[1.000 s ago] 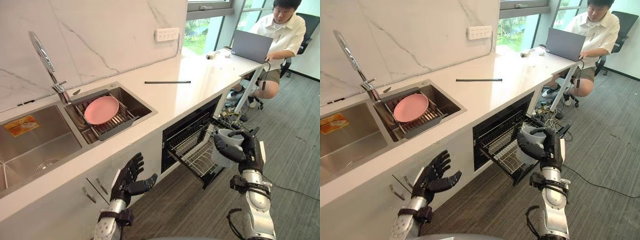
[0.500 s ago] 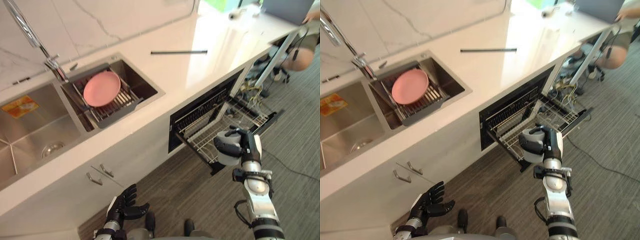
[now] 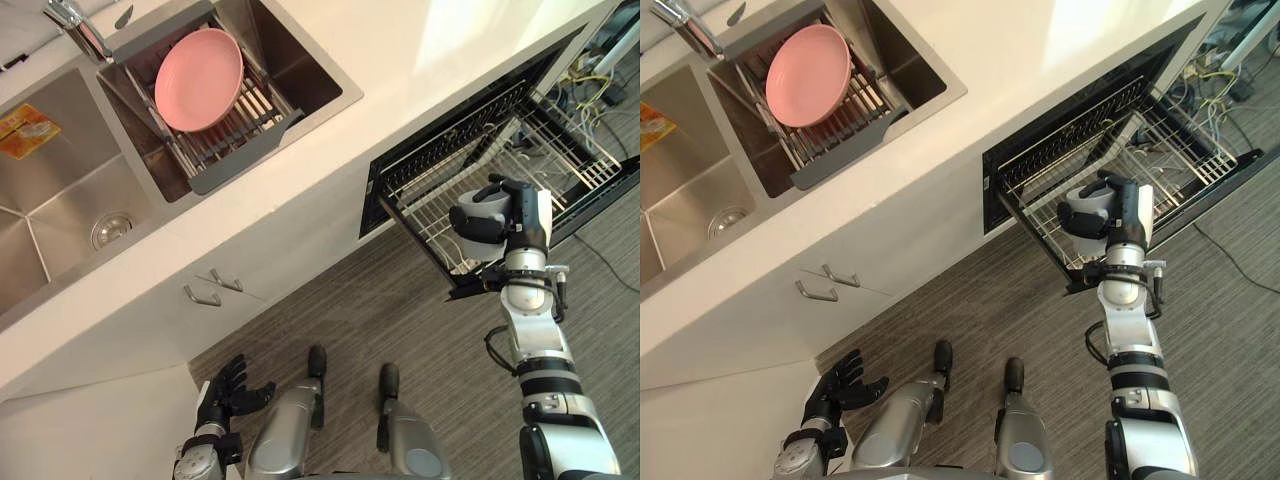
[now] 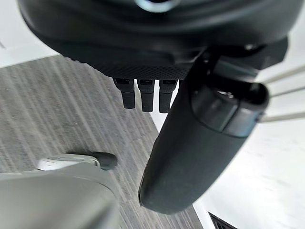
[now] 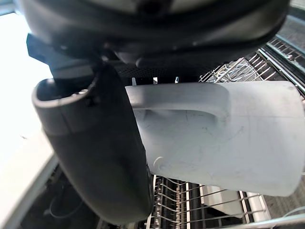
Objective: Walk over to the sink, pick up the cup, carry it to the dishwasher, place the cup inside the dishwasher, then close the dishwasher door
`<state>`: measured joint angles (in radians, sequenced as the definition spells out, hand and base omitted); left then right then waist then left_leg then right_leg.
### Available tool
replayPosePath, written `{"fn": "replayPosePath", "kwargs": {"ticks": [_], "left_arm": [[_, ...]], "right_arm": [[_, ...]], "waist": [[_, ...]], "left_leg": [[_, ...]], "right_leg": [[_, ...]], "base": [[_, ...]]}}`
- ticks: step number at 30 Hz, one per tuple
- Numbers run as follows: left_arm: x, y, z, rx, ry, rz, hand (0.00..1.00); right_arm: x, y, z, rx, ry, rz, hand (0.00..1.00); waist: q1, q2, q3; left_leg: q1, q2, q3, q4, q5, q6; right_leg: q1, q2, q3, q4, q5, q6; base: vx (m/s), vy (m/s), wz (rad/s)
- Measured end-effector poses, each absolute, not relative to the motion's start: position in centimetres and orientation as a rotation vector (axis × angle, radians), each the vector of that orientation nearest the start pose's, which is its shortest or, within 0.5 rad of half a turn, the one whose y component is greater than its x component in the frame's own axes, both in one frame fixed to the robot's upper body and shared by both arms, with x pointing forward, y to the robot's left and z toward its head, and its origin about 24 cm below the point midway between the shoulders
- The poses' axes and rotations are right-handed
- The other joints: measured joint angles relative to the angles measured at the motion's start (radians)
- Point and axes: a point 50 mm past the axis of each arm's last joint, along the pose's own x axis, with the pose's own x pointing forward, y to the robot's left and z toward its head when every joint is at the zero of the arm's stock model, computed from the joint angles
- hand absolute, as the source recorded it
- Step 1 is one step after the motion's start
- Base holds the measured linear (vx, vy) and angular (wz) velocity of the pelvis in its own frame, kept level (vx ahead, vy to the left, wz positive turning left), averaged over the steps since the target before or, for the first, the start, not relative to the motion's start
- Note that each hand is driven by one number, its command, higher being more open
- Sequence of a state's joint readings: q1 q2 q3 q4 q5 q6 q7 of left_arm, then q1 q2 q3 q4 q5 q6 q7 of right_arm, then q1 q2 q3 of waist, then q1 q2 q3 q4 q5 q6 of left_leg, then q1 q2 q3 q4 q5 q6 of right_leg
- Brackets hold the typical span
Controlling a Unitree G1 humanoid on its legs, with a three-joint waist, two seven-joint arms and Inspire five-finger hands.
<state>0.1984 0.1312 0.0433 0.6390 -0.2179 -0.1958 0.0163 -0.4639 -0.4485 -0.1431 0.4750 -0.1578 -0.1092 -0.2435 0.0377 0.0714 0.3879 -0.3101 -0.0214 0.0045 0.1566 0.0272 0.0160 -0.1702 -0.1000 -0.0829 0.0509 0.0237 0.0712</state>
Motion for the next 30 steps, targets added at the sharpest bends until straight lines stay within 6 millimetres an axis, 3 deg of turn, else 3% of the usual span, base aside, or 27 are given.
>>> {"fn": "replayPosePath", "kwargs": {"ticks": [5, 15, 16, 30], "left_arm": [[15.6, 21.2, -10.2, -0.089, 0.568, 0.243, 0.9], [17.2, 20.9, -9.4, -0.092, 0.506, 0.241, 0.9], [17.5, 20.9, -9.3, -0.096, 0.5, 0.242, 0.9], [18.5, 20.3, -8.8, -0.097, 0.47, 0.223, 0.9]], "right_arm": [[34.4, -28.4, 14.1, -0.616, -0.189, -0.443, 0.3], [35.6, -28.9, 13.9, -0.697, -0.114, -0.437, 0.3], [35.7, -28.9, 13.8, -0.71, -0.103, -0.431, 0.9], [36.0, -29.0, 14.1, -0.72, -0.095, -0.449, 0.9]], "waist": [[0.0, 0.008, 0.041], [0.006, 0.01, 0.06], [0.006, 0.01, 0.061], [0.006, 0.017, 0.07]], "left_leg": [[-0.048, 0.002, -0.017, -0.005, 0.026, 0.002], [-0.083, 0.001, -0.021, -0.009, 0.038, 0.007], [-0.085, 0.001, -0.021, -0.009, 0.038, 0.007], [-0.077, 0.003, -0.02, -0.037, 0.056, 0.007]], "right_leg": [[-0.045, 0.006, -0.015, 0.003, 0.011, -0.009], [-0.08, 0.007, -0.019, 0.001, 0.015, -0.012], [-0.083, 0.008, -0.018, 0.001, 0.015, -0.012], [-0.087, 0.011, -0.012, -0.005, 0.021, -0.02]], "base": [[-0.04, 0.0, 0.08], [0.0, -0.001, 0.01], [0.0, 0.0, 0.0], [0.0, 0.0, -0.01]]}}
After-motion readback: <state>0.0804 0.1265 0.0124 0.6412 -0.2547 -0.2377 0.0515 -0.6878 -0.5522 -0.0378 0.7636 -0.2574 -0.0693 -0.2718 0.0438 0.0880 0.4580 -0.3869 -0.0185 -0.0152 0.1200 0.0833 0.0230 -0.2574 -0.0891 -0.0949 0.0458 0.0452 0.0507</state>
